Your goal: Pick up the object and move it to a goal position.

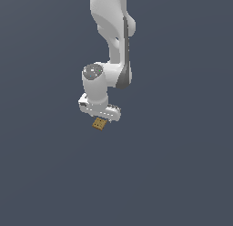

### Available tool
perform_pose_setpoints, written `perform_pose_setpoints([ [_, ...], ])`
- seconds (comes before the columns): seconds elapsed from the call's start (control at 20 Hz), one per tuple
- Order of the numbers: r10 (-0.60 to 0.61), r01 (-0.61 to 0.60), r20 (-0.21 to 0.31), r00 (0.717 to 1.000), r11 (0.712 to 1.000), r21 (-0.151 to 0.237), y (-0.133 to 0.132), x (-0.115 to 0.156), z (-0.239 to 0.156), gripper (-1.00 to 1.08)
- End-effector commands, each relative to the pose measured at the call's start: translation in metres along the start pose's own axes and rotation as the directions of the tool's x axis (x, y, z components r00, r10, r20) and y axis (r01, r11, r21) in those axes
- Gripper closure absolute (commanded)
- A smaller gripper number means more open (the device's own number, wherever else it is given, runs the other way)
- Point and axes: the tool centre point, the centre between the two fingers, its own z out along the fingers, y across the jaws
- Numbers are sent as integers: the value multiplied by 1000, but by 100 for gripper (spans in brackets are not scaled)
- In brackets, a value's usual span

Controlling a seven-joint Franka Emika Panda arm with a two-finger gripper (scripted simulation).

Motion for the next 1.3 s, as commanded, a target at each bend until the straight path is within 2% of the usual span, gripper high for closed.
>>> perform_pose_setpoints([
  [0.0,45,-45,0,999,999,-3,10,-5,12,-92],
  [0.35,101,-101,1,995,995,-8,23,-13,28,-92],
  [0.65,98,-98,2,995,995,-8,22,-12,32,-92],
  [1.25,102,-102,1,995,995,-8,23,-13,76,-92],
])
